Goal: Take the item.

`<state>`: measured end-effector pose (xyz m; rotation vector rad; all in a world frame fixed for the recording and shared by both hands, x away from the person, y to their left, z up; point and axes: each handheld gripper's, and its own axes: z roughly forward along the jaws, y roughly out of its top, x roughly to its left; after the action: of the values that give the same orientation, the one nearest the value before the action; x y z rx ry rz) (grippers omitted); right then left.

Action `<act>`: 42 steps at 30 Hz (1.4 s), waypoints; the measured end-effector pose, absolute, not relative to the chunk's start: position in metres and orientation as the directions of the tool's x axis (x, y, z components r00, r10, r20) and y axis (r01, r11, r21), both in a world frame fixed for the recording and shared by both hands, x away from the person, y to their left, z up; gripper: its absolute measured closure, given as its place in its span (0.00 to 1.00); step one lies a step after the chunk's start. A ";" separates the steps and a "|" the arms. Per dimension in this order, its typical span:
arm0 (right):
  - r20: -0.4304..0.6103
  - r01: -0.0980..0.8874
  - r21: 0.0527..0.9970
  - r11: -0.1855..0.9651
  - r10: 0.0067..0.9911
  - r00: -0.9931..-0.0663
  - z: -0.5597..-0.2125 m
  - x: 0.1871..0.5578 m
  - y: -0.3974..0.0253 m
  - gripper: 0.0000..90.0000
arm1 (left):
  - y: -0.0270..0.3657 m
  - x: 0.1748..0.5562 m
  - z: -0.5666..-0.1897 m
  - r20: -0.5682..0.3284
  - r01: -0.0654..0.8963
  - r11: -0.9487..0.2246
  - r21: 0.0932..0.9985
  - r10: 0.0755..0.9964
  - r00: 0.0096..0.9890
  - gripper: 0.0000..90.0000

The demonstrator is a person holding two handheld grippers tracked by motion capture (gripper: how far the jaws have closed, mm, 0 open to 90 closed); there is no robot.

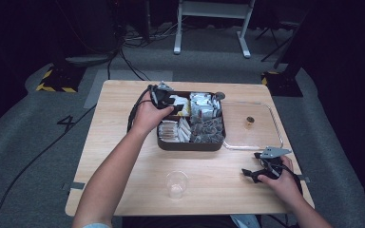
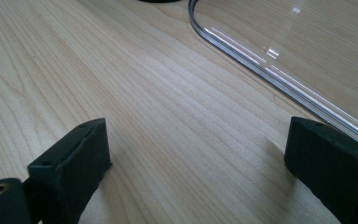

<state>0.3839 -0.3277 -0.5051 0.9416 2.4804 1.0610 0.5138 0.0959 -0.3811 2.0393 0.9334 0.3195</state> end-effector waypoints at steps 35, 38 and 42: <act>-0.004 0.453 0.725 0.519 0.661 -0.750 -0.505 0.384 -0.328 0.08 | 0.085 0.575 -0.453 -0.177 0.643 -0.368 0.672 0.763 0.622 0.72; -0.004 0.453 0.725 0.519 0.661 -0.750 -0.505 0.384 -0.328 0.08 | 0.085 0.575 -0.455 -0.178 0.647 -0.376 0.663 0.760 0.625 0.73; -0.004 0.453 0.725 0.519 0.661 -0.750 -0.505 0.384 -0.328 0.08 | 0.085 0.576 -0.457 -0.177 0.652 -0.384 0.654 0.760 0.625 0.75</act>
<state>0.3842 -0.3278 -0.5050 0.9356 2.4831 1.0628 0.5762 0.0846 -0.4573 2.1398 1.1009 0.1961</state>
